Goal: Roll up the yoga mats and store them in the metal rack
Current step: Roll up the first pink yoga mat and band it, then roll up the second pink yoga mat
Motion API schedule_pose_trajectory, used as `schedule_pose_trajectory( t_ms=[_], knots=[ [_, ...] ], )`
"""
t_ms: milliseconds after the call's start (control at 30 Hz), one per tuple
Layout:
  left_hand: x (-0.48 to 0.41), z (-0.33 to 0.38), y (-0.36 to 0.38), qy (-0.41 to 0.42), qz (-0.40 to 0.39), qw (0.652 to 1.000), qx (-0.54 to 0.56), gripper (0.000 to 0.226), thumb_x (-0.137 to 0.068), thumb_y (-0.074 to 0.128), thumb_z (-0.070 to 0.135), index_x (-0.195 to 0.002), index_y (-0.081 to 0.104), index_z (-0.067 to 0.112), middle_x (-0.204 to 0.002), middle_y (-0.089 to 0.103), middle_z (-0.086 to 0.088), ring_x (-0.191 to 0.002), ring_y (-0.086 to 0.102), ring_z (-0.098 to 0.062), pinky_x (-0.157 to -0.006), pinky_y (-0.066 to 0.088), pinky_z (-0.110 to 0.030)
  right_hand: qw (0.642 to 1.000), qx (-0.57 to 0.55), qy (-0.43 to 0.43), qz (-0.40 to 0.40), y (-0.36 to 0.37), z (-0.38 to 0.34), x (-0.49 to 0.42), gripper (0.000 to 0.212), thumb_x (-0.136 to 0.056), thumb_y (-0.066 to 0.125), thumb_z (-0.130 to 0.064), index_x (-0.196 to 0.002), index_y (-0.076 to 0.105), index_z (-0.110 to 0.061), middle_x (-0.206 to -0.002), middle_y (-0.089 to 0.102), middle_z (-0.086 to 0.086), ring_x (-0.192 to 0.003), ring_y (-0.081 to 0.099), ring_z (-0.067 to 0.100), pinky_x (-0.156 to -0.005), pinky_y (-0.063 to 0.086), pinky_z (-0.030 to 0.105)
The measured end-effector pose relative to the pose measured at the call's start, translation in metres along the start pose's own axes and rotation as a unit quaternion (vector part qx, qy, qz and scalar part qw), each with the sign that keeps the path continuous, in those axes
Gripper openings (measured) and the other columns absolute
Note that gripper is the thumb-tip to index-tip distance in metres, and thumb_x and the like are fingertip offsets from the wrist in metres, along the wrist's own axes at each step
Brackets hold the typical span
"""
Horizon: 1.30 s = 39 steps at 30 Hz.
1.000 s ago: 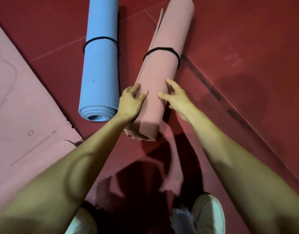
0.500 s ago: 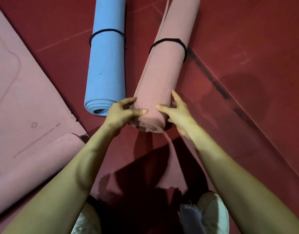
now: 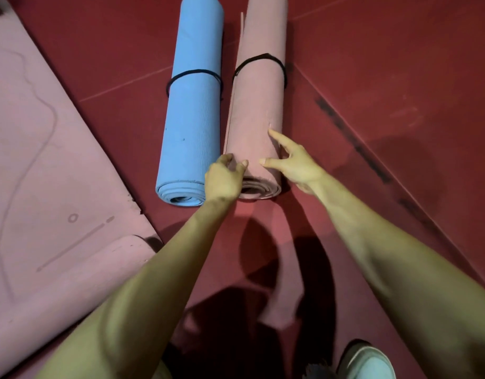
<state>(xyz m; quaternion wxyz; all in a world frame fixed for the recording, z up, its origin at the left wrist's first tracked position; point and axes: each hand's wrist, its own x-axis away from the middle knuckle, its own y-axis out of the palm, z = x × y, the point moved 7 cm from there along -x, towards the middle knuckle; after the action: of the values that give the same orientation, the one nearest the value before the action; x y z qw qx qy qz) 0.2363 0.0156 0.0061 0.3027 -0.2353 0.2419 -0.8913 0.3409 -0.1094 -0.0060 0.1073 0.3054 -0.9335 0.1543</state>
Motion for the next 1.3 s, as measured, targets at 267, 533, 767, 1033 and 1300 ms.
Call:
schedule_pose_trajectory(
  t_ms=[267,533,767,1033,1300],
  knots=[
    [0.012,-0.012,-0.012,-0.009,-0.025,1.0,-0.003,0.053,-0.091,0.062,0.032,-0.135,0.05,0.005,-0.135,0.055,-0.014,-0.126,0.05,-0.024,-0.099,0.034,-0.025,1.0,0.018,0.005,0.019,0.014,0.002,0.009,0.068,-0.082,0.07,-0.012,-0.142,0.041,-0.023,-0.152,0.031,0.004,-0.138,0.029,0.015,-0.114,0.023,0.028],
    [0.039,0.005,-0.078,-0.016,-0.056,0.998,-0.03,0.038,-0.086,0.069,0.019,-0.121,0.062,0.008,-0.124,0.062,-0.012,-0.115,0.057,-0.023,-0.098,0.041,-0.028,0.984,0.175,0.037,0.024,-0.003,-0.041,0.054,0.057,-0.084,0.068,-0.011,-0.136,0.044,-0.006,-0.137,0.048,0.013,-0.117,0.05,0.02,-0.084,0.034,0.015],
    [0.092,0.03,-0.186,0.011,-0.031,0.999,-0.039,0.031,-0.085,0.07,0.021,-0.114,0.065,0.013,-0.115,0.065,-0.006,-0.107,0.059,-0.02,-0.092,0.043,-0.027,0.956,0.286,-0.02,-0.068,0.033,-0.155,0.11,0.061,-0.087,0.065,-0.016,-0.141,0.036,-0.011,-0.138,0.047,0.012,-0.116,0.051,0.024,-0.099,0.038,0.027],
    [0.134,0.066,-0.253,0.078,-0.026,0.995,-0.058,0.025,-0.084,0.071,0.021,-0.108,0.066,0.013,-0.103,0.065,-0.003,-0.1,0.06,-0.019,-0.084,0.044,-0.025,0.913,0.374,-0.07,-0.148,0.096,-0.223,0.16,0.066,-0.086,0.067,-0.028,-0.142,0.034,-0.015,-0.141,0.044,0.008,-0.118,0.052,0.023,-0.096,0.039,0.027],
    [0.136,0.048,-0.265,0.089,-0.081,0.963,-0.241,0.028,-0.09,0.064,0.019,-0.116,0.065,0.009,-0.118,0.065,-0.006,-0.108,0.059,-0.022,-0.088,0.04,-0.023,0.923,0.332,-0.079,-0.176,0.112,-0.226,0.151,0.052,-0.088,0.066,-0.026,-0.134,0.046,-0.016,-0.141,0.046,0.006,-0.124,0.047,0.018,-0.095,0.033,0.022]
  ],
)
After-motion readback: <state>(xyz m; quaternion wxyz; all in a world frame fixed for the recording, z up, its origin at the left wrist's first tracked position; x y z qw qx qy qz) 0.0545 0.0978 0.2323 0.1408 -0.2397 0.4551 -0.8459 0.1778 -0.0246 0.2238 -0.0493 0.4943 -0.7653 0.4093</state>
